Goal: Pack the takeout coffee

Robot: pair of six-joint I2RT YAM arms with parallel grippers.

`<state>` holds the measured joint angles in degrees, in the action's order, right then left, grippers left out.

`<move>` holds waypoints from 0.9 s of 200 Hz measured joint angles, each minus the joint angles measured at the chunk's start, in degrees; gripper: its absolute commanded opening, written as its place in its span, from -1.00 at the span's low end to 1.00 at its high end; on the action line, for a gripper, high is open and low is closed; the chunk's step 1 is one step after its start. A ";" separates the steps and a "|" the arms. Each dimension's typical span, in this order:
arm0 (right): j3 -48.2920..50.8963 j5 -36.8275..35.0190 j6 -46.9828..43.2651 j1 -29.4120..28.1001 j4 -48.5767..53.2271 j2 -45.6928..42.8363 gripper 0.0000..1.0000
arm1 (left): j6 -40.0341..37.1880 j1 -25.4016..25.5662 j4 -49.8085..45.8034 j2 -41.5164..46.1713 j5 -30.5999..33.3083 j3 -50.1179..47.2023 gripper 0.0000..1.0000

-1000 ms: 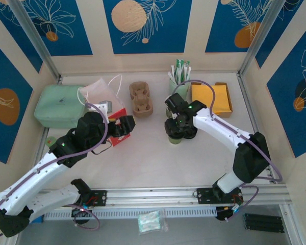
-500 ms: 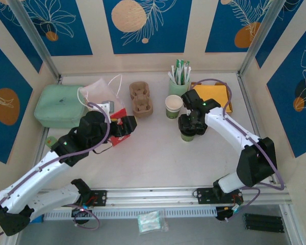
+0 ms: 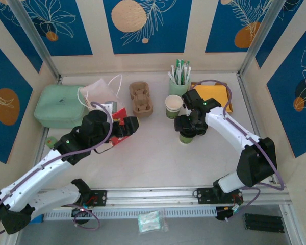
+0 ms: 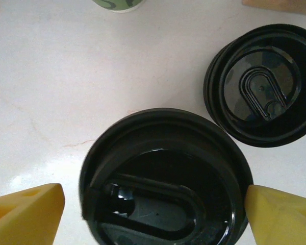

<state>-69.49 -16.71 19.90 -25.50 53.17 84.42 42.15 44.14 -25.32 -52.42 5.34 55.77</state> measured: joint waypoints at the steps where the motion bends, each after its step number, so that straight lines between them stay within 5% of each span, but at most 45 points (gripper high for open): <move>1: -0.04 0.00 -0.13 0.00 0.02 0.00 1.00 | 0.00 0.00 0.00 -0.04 -0.02 0.00 0.99; 106: -11.54 7.76 2.43 -3.04 2.84 -5.97 0.83 | -3.72 0.00 -1.68 0.92 -4.13 5.49 0.99; 180: -10.82 18.27 19.06 -9.42 -11.63 -2.36 0.50 | -9.33 0.00 -9.44 6.03 1.03 16.63 0.99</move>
<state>-80.31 1.56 38.96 -34.92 41.54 82.06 32.82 44.14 -34.76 -46.39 6.37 72.40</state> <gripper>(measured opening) 0.780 0.994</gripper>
